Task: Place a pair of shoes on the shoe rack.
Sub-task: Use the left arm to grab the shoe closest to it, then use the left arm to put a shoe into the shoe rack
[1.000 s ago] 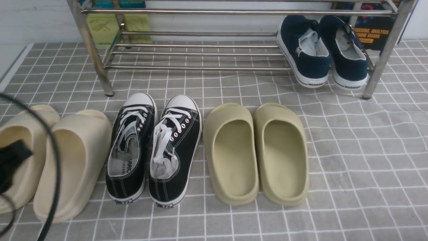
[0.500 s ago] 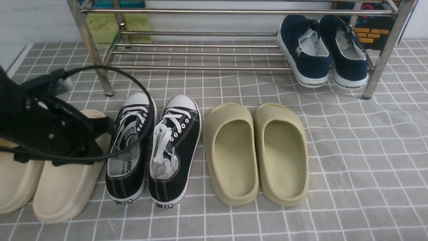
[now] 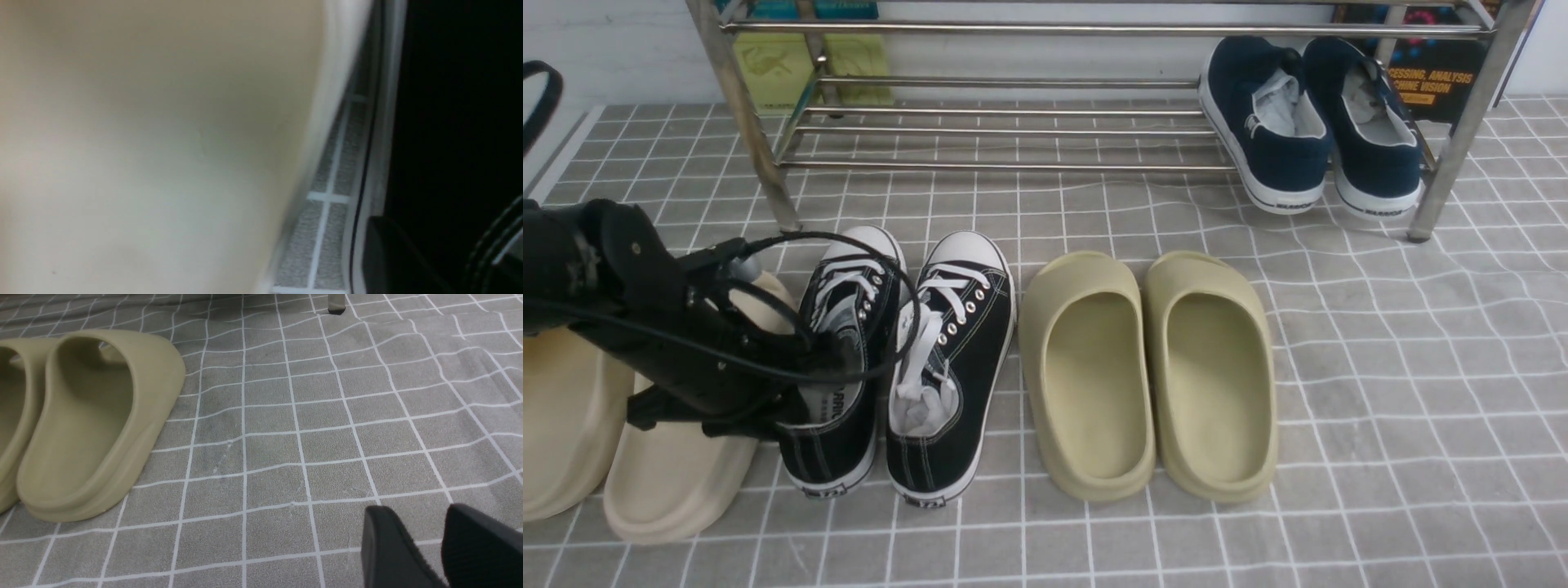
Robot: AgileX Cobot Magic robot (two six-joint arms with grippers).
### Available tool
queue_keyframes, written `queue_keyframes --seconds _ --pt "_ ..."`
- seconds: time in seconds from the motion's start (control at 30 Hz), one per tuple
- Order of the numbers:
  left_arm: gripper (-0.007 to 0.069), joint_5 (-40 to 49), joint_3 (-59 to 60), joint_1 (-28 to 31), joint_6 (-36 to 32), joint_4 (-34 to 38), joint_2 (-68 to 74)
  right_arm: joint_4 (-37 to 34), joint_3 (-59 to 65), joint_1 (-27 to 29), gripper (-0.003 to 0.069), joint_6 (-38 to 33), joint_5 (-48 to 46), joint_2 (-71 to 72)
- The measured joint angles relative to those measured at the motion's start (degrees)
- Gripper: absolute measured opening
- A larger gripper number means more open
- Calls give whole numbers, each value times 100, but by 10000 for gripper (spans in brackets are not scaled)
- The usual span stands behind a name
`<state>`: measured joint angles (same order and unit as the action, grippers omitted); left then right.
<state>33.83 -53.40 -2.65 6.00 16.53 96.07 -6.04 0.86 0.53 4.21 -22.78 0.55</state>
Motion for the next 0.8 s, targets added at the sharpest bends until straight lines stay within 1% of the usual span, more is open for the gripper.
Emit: queue_keyframes --seconds 0.07,0.2,0.27,0.33,0.5,0.53,0.57,0.7,0.8 --pt "-14 -4 -5 5 0 -73 8 0 0 0 237 0 0 0" --pt "-13 -6 -11 11 -1 -68 -39 0 0 0 237 0 0 0" --pt "-13 -5 10 5 -1 7 -224 0 0 0 237 0 0 0" --pt "-13 184 -23 5 81 37 -594 0 0 0 237 0 0 0" --pt "-13 416 -507 5 256 66 -1146 0 0 0 237 0 0 0" --pt "-13 471 -809 5 276 90 -1171 0 0 0 237 0 0 0" --pt "-13 479 -850 5 282 90 -1155 0 0 0 237 0 0 0" --pt "-13 1049 -1853 5 276 84 -633 0 0 0 237 0 0 0" --pt "-13 1676 -2473 5 271 -10 -66 0 0 0 237 0 0 0"
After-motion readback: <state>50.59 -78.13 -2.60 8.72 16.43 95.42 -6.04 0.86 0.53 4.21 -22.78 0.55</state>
